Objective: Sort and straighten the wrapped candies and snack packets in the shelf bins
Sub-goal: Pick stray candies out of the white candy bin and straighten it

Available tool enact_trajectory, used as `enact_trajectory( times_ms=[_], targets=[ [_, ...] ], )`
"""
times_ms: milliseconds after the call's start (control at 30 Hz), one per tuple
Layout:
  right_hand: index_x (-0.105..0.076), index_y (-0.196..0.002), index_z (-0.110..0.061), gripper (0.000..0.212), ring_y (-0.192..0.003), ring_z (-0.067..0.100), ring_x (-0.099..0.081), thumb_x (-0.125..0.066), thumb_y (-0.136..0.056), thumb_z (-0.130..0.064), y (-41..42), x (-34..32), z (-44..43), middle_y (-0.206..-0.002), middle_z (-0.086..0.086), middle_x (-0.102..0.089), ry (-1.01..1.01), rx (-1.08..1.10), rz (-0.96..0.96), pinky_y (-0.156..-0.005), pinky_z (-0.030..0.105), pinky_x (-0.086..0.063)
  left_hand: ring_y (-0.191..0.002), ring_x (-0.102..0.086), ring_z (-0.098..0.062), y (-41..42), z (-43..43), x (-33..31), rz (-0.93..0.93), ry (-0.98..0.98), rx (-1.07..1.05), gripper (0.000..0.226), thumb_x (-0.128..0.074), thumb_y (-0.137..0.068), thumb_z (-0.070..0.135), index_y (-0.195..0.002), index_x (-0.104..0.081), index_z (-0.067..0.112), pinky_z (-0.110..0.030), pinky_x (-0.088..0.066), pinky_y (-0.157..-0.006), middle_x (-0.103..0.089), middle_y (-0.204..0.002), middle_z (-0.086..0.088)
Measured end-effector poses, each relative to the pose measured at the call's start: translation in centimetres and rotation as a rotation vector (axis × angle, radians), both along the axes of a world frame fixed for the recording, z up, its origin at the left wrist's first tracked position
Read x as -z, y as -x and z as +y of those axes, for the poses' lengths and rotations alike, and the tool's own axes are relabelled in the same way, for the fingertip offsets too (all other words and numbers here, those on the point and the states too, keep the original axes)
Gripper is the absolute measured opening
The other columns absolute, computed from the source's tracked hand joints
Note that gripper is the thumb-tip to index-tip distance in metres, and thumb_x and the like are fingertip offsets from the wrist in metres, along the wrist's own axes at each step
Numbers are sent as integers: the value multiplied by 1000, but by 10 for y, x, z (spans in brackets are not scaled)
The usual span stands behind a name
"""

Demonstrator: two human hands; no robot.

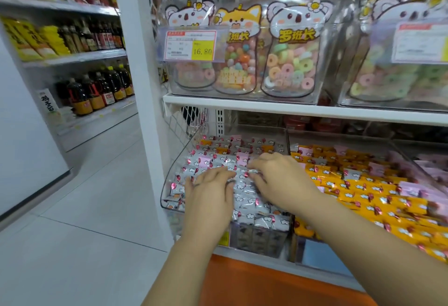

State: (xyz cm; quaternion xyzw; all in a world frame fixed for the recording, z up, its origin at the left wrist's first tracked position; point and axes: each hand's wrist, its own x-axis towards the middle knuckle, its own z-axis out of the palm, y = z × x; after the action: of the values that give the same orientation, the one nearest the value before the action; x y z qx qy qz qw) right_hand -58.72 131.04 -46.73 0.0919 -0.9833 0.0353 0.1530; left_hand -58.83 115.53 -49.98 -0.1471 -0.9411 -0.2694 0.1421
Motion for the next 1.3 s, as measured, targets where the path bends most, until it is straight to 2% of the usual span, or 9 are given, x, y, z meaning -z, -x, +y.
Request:
enact_trajectory(
  times_ms=[200,367,533,667,733,833,1000,1167,1300],
  targets=[
    [-63,-116,-28,27,-107,16,-54,-50,-93,-33,-73,-6,53,-111,-7,-65,133,24,103,-96,35,-38,-111,-53,-9,-40,61,-7,149,-166,200,25,-47,-95,19,-111,-64,29,-47,-22,-113,-61,-116,14],
    [-68,-106,-22,22,-99,23,-60,-57,-88,-26,-121,-5,117,-103,-1,-69,186,143,187,-90,37,-44,-95,-51,-6,-74,130,-10,244,-263,344,28,-44,-88,17,-101,-68,23,-49,-42,-97,-66,-100,9],
    [-71,-97,-20,17,-86,23,-64,-61,-83,-23,-162,3,182,-90,-2,-71,251,234,252,-79,40,-51,-100,-53,-4,-105,202,-10,178,-303,451,24,-47,-93,17,-105,-65,29,-39,-44,-95,-62,-102,16],
    [-73,-93,-16,15,-81,29,-65,-71,-78,-17,-184,9,229,-87,4,-72,288,377,378,-76,43,-52,-102,-55,-6,-118,247,-13,94,-328,513,22,-48,-94,15,-104,-66,25,-28,-45,-92,-60,-102,17],
    [-73,-91,-14,17,-79,32,-65,-73,-74,-16,-191,14,252,-84,7,-71,281,458,432,-70,43,-51,-103,-54,-4,-122,266,-13,86,-302,539,22,-49,-94,13,-104,-66,23,-20,-41,-91,-60,-104,15],
    [-70,-95,-14,27,-83,36,-62,-77,-69,-15,-198,24,283,-90,11,-68,235,582,432,-71,42,-48,-105,-52,-6,-120,292,-9,72,-245,577,21,-49,-94,13,-105,-66,21,-21,-40,-92,-61,-108,11],
    [-60,-118,-14,41,-108,37,-52,-69,-78,-19,-204,33,314,-118,13,-59,169,700,303,-87,45,-40,-112,-51,-14,-108,330,-4,53,-197,591,22,-50,-93,13,-108,-66,18,-19,-35,-91,-60,-115,3],
    [-39,-136,-22,48,-120,29,-43,-46,-94,-42,-207,29,326,-130,4,-53,89,745,132,-92,37,-34,-125,-41,-19,-91,348,-5,111,193,584,31,-51,-93,27,-123,-59,26,-26,-27,-103,-52,-134,5],
    [-49,-129,-22,42,-114,29,-42,-57,-90,-33,-203,19,326,-124,4,-57,205,596,279,-92,40,-33,-117,-49,-24,-78,355,-15,52,333,596,34,-50,-92,34,-124,-59,28,-33,-42,-96,-61,-123,0]
  ],
)
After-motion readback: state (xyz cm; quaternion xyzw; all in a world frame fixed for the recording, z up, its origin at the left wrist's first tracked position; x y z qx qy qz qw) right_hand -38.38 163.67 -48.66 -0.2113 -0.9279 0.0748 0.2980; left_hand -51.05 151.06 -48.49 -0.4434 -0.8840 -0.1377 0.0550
